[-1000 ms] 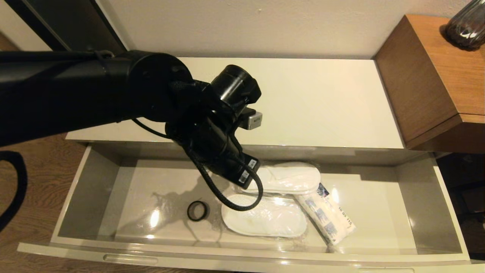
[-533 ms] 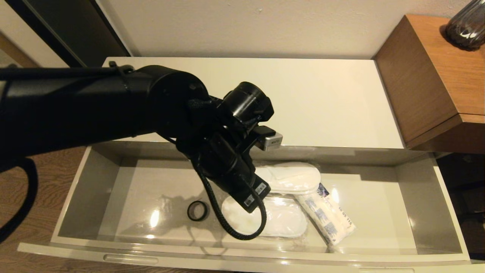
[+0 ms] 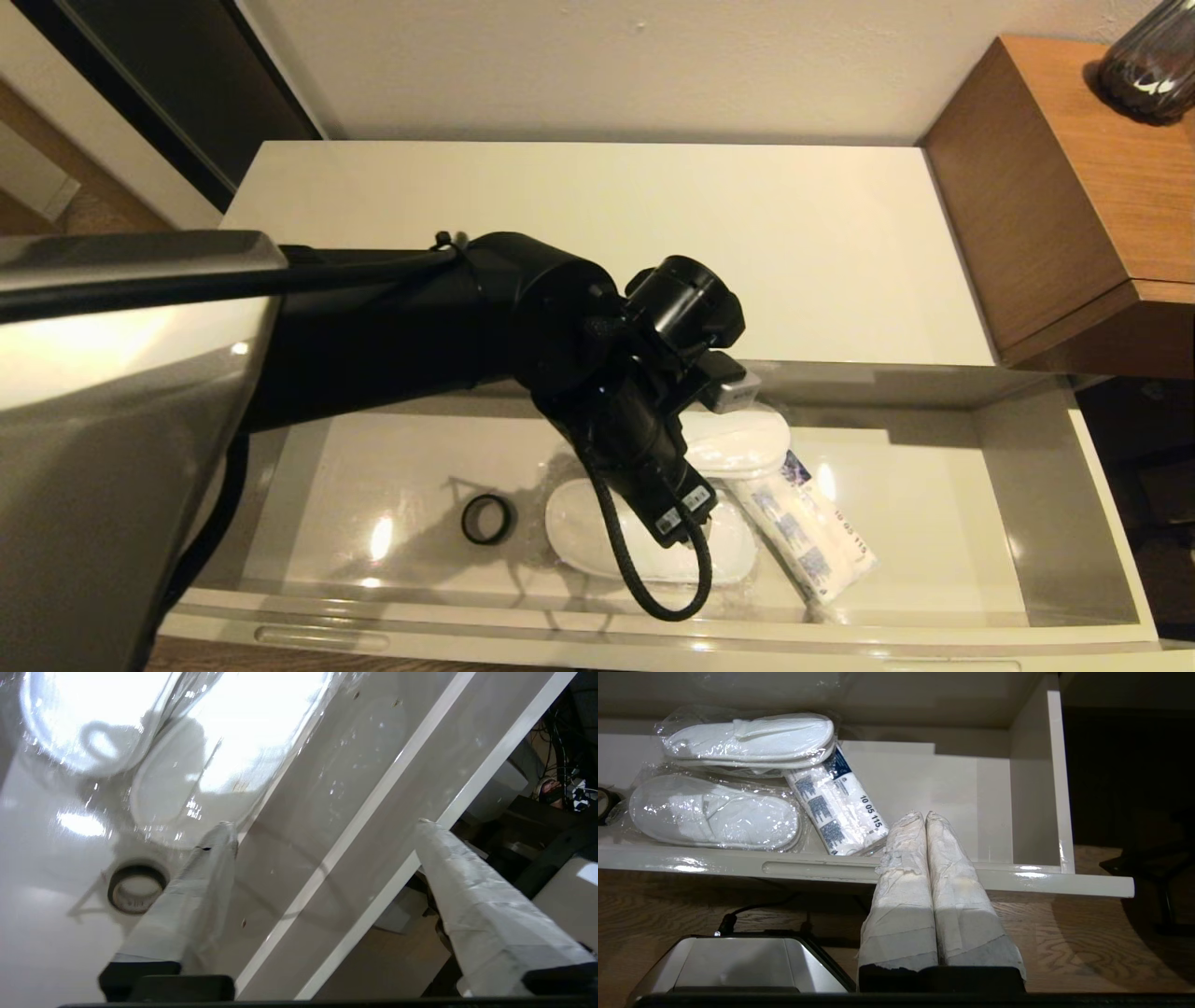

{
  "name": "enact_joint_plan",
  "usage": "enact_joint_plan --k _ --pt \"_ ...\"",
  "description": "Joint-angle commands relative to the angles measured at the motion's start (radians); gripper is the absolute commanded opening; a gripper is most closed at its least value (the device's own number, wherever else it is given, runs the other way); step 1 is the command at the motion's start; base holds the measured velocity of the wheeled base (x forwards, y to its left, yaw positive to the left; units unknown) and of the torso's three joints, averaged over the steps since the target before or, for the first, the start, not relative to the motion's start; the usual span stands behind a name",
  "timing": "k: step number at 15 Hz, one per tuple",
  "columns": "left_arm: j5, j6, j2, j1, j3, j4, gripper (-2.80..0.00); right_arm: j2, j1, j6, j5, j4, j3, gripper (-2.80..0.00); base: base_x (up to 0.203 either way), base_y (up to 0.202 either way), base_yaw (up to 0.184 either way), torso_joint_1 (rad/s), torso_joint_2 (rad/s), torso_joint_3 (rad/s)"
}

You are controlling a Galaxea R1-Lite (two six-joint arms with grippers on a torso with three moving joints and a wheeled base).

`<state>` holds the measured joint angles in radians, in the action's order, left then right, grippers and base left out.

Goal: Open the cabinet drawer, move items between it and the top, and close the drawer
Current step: Take out the disposable slippers from the drawer

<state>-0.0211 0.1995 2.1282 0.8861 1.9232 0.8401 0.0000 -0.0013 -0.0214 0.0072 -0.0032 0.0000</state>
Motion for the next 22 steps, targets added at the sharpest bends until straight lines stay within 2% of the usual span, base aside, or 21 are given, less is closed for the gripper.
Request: enact_joint_plan --k 1,3,6,8,13,15,16,18,20,22 --pt "0.0 0.001 0.019 0.005 0.0 0.004 0.0 0.002 0.0 0.0 0.0 0.0 0.0 -2.8 0.0 0.0 0.0 0.0 0.0 0.0" --pt "-0.002 0.025 0.016 -0.003 0.001 -0.056 0.0 0.0 0.0 0.019 -0.002 -0.001 0.0 -2.8 0.0 0.0 0.0 0.0 0.0 0.0" --pt "-0.062 0.038 0.019 -0.027 0.0 -0.069 0.0 0.0 0.0 0.02 -0.003 -0.001 0.001 -2.8 0.0 0.0 0.0 0.0 0.0 0.0" --pt "-0.129 0.039 0.059 -0.024 0.001 -0.102 0.0 0.002 0.0 0.02 -0.003 0.0 0.0 -2.8 0.0 0.0 0.0 0.0 0.0 0.0" --pt "-0.184 0.066 0.119 -0.021 0.002 -0.185 0.0 0.0 0.0 0.021 -0.004 0.0 0.0 -2.8 0.0 0.0 0.0 0.0 0.0 0.0" --pt "-0.224 0.135 0.156 -0.02 0.002 -0.24 0.0 0.0 0.0 0.021 -0.004 0.0 0.0 -2.8 0.0 0.0 0.0 0.0 0.0 0.0" --pt "-0.228 0.138 0.157 -0.019 0.002 -0.243 0.0 0.0 0.0 0.021 -0.004 0.0 0.0 -2.8 0.0 0.0 0.0 0.0 0.0 0.0" --pt "-0.287 0.226 0.198 -0.014 0.001 -0.321 0.0 0.002 0.0 0.021 -0.004 0.0 0.002 -2.8 0.0 0.0 0.0 0.0 0.0 0.0" --pt "-0.295 0.238 0.199 -0.012 0.002 -0.326 0.0 0.0 0.0 0.021 -0.004 0.0 0.0 -2.8 0.0 0.0 0.0 0.0 0.0 0.0" --pt "-0.296 0.286 0.194 -0.016 0.001 -0.327 0.0 0.0 0.0 0.021 -0.004 0.0 0.0 -2.8 0.0 0.0 0.0 0.0 0.0 0.0"
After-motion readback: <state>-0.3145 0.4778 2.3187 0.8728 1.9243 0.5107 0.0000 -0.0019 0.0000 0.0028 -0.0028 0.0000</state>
